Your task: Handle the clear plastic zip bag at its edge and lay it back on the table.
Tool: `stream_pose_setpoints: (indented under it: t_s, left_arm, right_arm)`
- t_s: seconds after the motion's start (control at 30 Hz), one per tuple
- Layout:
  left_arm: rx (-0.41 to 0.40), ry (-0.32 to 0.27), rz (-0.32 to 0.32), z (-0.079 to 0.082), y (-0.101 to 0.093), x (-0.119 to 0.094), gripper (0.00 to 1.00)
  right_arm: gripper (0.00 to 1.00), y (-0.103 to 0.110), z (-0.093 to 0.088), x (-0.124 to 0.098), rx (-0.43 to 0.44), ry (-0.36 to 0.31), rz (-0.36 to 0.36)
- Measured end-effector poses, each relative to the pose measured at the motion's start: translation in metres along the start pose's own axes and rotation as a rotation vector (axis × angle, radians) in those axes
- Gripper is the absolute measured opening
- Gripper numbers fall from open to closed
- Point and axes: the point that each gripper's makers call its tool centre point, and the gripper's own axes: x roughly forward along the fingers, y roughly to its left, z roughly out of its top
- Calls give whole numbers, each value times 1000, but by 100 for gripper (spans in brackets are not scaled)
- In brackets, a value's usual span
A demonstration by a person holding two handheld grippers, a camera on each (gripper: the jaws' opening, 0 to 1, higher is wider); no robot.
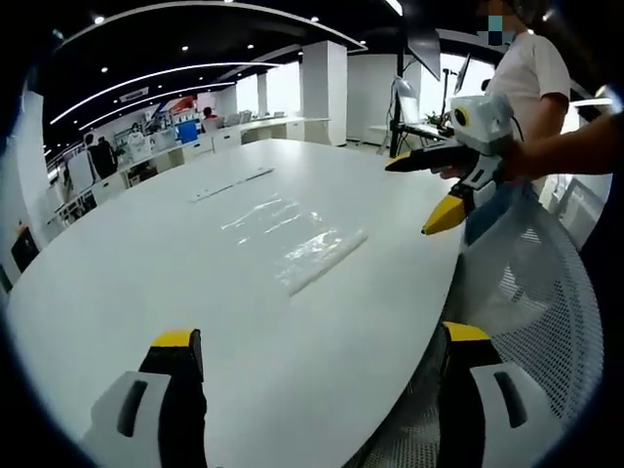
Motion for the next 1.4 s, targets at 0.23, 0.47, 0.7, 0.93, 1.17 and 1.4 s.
stream_pose_setpoints:
  t_s: [0.23,0.47,0.7,0.93,1.17,1.4]
  left_arm:
    - [-3,-14,13,0,-3,-5,99]
    - [2,-30,29,4,-7,-7,99]
    - [-19,-41,52,2,-9,-8,98]
    - [-16,-44,60,2,-5,-8,97]
    - [-33,-45,60,3,-5,-16,97]
    - [-25,-38,55,-3,-7,-21,96]
  right_arm:
    - [100,0,-9,-13,17,-12,-32]
    - [100,1,-8,-20,75,-43,-57]
    - [100,2,-8,-24,115,-68,-72]
    - [100,8,-13,-27,130,-69,-91]
    - [100,9,-11,-27,117,-72,-97]
    - [100,10,-11,-28,108,-72,-108]
